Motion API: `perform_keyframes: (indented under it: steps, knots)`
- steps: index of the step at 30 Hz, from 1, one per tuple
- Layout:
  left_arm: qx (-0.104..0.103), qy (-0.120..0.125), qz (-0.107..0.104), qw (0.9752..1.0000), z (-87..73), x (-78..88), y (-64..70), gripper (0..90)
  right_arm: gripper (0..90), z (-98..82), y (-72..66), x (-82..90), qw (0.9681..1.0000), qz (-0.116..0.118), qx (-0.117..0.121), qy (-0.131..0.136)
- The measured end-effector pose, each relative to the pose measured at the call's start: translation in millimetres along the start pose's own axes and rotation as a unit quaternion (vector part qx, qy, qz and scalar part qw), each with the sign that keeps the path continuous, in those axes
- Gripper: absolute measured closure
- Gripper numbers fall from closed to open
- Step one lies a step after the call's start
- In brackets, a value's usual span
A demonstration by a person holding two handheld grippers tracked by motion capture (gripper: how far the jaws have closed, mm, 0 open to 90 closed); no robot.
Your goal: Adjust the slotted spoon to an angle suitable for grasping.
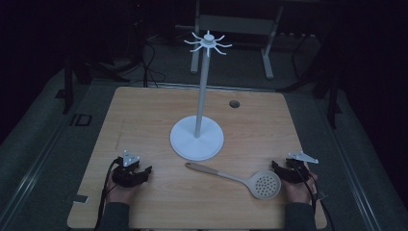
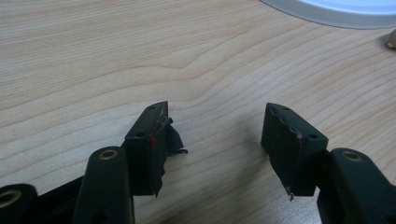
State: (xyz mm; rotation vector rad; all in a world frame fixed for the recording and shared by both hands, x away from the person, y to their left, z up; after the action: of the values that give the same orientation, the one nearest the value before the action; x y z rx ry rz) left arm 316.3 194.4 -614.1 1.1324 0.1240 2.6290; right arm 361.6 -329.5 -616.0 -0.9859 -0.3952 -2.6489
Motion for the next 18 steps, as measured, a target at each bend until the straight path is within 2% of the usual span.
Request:
perform_keyframes:
  steps: [4, 10, 14, 18]
  knots:
    - [0.001, 0.002, -0.001, 1.0, 0.4, 0.9, 0.3, 43.7, 39.6, 0.5, -1.3, 1.7, 1.0, 0.004, -0.002, 0.001]
    - [0.0, 0.012, -0.002, 0.9999, 2.3, 4.2, -1.0, 44.1, 40.5, 6.5, -1.6, 8.7, 0.9999, -0.004, 0.006, 0.012]
    - [0.002, 0.015, -0.002, 0.9999, 3.0, 5.3, -1.9, 44.3, 40.8, 12.3, -1.6, 15.5, 0.9996, -0.013, 0.018, 0.019]
    - [0.004, 0.016, -0.001, 0.9999, 3.5, 5.7, -2.4, 44.5, 41.6, 20.4, -4.4, 22.5, 0.999, -0.012, 0.032, 0.028]
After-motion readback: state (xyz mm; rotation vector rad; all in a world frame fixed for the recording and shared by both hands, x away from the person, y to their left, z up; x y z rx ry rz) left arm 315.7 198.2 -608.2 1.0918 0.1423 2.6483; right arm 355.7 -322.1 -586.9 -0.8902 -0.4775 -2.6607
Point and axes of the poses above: each handheld gripper's, and its own axes: x roughly backward along the jaws, z roughly out of its top, y roughly to its right, the point moved 6 cm from there along -x, roughly forward along the jaws, and after that the axes turned 13 degrees about x, right-handed, at the moved point
